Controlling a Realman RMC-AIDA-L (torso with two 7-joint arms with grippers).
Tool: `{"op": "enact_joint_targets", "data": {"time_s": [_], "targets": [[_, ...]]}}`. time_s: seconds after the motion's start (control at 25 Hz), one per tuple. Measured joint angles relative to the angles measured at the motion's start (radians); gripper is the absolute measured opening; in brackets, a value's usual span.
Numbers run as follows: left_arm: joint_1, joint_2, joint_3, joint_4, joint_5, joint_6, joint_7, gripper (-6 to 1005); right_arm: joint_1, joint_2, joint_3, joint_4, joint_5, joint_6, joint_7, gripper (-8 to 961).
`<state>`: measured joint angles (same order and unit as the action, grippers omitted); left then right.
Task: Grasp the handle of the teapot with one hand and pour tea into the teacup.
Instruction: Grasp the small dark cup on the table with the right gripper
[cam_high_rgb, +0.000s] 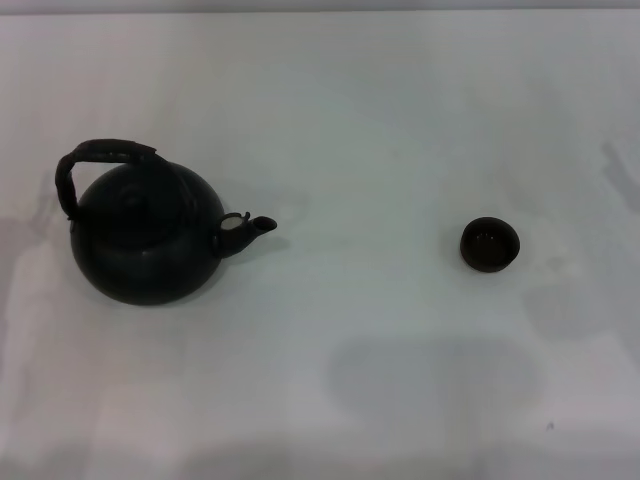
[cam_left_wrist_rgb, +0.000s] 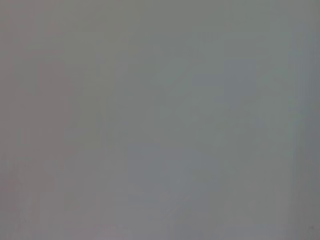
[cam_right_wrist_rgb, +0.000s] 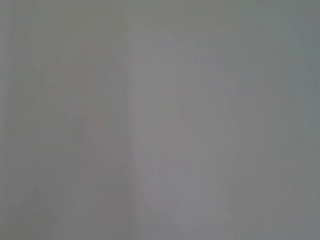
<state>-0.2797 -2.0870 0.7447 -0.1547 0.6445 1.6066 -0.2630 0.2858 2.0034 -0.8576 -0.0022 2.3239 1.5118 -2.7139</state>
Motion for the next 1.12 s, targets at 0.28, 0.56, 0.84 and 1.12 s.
{"op": "enact_joint_targets", "data": {"time_s": [0.28, 0.56, 0.84, 1.12], "targets": [[0.012, 0.002, 0.002, 0.002, 0.004, -0.003, 0.001, 861, 0.000, 0.000, 0.002, -0.002, 0.001, 0.000, 0.012, 860], [0.017, 0.001, 0.002, 0.003, 0.004, -0.007, 0.003, 861, 0.000, 0.000, 0.123, 0.026, 0.001, -0.006, 0.017, 862], [0.029, 0.002, 0.003, 0.004, 0.004, -0.008, 0.004, 867, -0.011, 0.000, 0.115, 0.021, -0.013, 0.010, 0.019, 865], [0.031, 0.005, 0.004, 0.005, 0.003, -0.010, 0.003, 869, -0.032, -0.002, 0.112, 0.008, -0.019, 0.005, 0.022, 861]]}}
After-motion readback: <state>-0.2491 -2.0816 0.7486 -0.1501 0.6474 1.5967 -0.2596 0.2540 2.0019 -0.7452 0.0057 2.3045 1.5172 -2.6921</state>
